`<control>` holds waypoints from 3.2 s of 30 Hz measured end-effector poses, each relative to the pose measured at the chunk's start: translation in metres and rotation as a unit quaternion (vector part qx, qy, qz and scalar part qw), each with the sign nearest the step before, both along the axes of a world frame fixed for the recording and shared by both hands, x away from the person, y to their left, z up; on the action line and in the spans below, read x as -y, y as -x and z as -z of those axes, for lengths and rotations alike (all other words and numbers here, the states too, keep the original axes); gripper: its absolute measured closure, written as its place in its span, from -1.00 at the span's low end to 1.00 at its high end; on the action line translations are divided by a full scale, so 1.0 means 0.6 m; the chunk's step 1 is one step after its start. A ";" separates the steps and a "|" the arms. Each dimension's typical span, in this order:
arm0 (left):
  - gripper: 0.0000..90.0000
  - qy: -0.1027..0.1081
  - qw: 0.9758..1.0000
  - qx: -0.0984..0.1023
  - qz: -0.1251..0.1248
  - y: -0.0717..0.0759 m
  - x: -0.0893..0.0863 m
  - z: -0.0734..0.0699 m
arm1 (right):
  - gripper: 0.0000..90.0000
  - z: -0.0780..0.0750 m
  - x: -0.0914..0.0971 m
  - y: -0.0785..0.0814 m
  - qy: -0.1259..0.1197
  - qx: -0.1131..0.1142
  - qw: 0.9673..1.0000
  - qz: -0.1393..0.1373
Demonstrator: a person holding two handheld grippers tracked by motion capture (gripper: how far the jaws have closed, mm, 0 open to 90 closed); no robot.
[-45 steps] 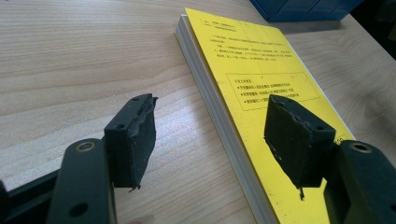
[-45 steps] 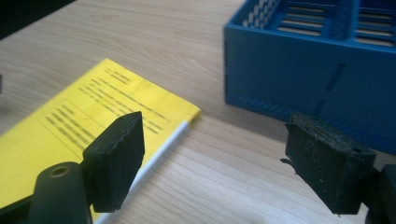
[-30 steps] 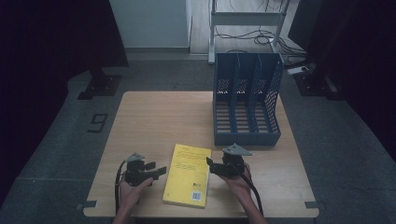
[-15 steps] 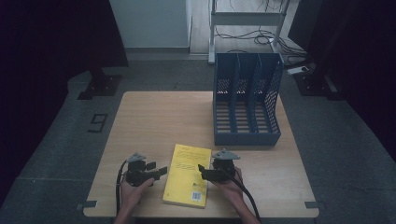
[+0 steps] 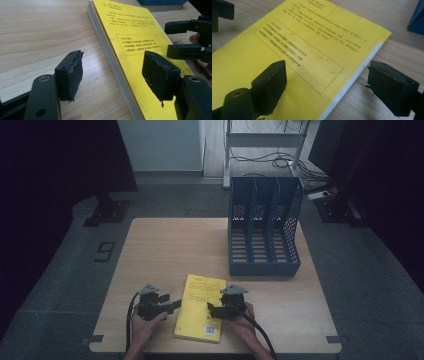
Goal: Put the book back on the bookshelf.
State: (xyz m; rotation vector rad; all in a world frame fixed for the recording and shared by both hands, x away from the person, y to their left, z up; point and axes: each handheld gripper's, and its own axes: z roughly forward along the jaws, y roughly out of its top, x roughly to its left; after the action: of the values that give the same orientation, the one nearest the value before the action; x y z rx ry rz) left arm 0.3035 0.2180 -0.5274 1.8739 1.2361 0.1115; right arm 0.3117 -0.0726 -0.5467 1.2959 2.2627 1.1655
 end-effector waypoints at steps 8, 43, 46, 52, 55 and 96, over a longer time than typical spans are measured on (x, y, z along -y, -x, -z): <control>-0.27 0.000 1.000 -0.003 0.002 0.000 0.003 0.003 | -0.66 0.002 -0.004 0.003 -0.002 0.002 1.000 -0.003; -0.32 -0.042 0.999 -0.007 0.033 0.010 0.075 0.023 | -0.62 0.006 -0.002 0.008 -0.008 0.007 1.000 0.003; -0.33 -0.044 0.999 -0.009 0.027 0.011 0.078 0.021 | -0.62 0.006 -0.002 0.009 -0.009 0.008 1.000 0.003; -0.31 -0.038 0.999 -0.015 0.021 0.011 0.077 0.020 | -0.62 0.008 -0.002 0.010 -0.012 0.009 1.000 0.006; -0.31 -0.036 0.999 -0.015 0.013 0.013 0.079 0.018 | -0.62 0.008 -0.003 0.011 -0.012 0.011 1.000 0.008; -0.10 0.029 0.999 -0.017 -0.020 0.021 0.069 -0.009 | -0.62 0.009 -0.007 0.013 -0.014 0.014 1.000 0.019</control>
State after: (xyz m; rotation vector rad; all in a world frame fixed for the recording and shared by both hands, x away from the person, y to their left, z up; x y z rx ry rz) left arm 0.2910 0.1768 -0.5221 1.8089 1.2863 0.0642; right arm 0.3039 -0.0686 -0.5524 1.3194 2.1987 1.1994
